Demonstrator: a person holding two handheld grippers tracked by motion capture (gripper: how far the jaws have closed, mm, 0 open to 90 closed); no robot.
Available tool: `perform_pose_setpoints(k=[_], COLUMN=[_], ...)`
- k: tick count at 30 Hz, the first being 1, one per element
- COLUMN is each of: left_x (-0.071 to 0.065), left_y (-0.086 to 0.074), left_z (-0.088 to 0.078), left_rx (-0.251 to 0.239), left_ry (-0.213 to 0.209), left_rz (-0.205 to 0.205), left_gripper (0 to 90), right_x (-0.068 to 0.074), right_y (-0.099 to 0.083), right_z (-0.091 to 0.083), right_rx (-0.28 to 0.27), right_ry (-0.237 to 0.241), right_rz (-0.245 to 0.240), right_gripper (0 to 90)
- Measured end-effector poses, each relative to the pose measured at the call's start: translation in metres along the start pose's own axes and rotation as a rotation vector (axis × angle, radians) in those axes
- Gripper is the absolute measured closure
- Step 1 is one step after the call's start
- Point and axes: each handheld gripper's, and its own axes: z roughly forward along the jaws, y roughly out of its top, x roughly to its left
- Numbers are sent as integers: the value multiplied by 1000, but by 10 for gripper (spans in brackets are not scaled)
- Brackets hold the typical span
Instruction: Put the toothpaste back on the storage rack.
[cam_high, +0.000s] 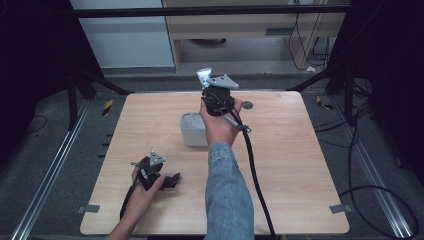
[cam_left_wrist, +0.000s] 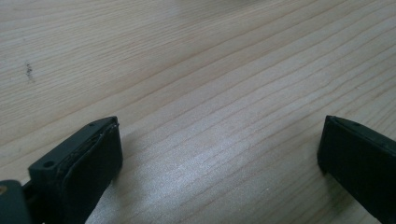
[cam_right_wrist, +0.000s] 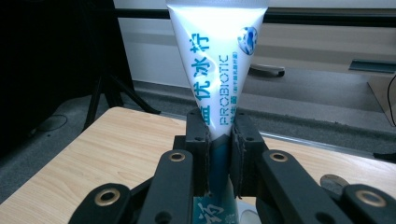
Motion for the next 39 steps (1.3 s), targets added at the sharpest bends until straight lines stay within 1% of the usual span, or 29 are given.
perform_pose_setpoints(k=[2, 6, 11, 15, 16, 21, 26, 34, 37, 39], left_x=[0, 0, 0, 0, 0, 0, 0, 0, 0, 0], left_y=[0, 0, 0, 0, 0, 0, 0, 0, 0, 0], left_z=[0, 0, 0, 0, 0, 0, 0, 0, 0, 0], left_rx=[0, 0, 0, -2, 1, 1, 1, 1, 0, 2], left_ry=[0, -1, -1, -1, -2, -2, -2, -2, -2, -2], left_rz=[0, 0, 1, -2, 2, 2, 2, 2, 2, 5], left_gripper=[0, 0, 0, 0, 0, 0, 0, 0, 0, 0], right_x=[1, 1, -2, -3, -3, -1, 0, -2, -3, -3], right_y=[1, 3, 5, 8, 9, 14, 19, 27, 31, 32], right_z=[3, 7, 14, 19, 20, 24, 28, 38, 40, 41], right_rx=[-7, -19, -13, -17, -17, -30, -36, -51, -64, -66], right_ry=[-4, -1, 3, -7, -6, -5, -8, -14, -12, -14], right_rz=[-3, 9, 38, 35, 41, 31, 32, 48, 61, 62], right_gripper=[796, 796, 796, 796, 795, 795, 795, 796, 795, 795])
